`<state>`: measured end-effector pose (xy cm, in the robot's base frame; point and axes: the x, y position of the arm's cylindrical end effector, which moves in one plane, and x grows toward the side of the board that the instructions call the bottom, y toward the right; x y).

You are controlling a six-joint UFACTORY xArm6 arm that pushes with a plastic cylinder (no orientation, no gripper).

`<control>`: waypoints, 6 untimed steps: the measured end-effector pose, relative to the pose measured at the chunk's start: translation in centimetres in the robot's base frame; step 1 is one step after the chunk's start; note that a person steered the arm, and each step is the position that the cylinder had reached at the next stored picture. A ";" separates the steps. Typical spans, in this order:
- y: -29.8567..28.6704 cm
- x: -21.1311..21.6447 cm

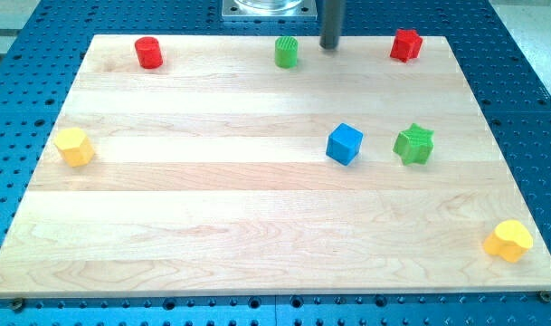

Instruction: Slightly move the green circle towards the blue cube

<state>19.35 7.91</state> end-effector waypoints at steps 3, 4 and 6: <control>-10.5 10.3; -13.8 15.2; -13.7 15.0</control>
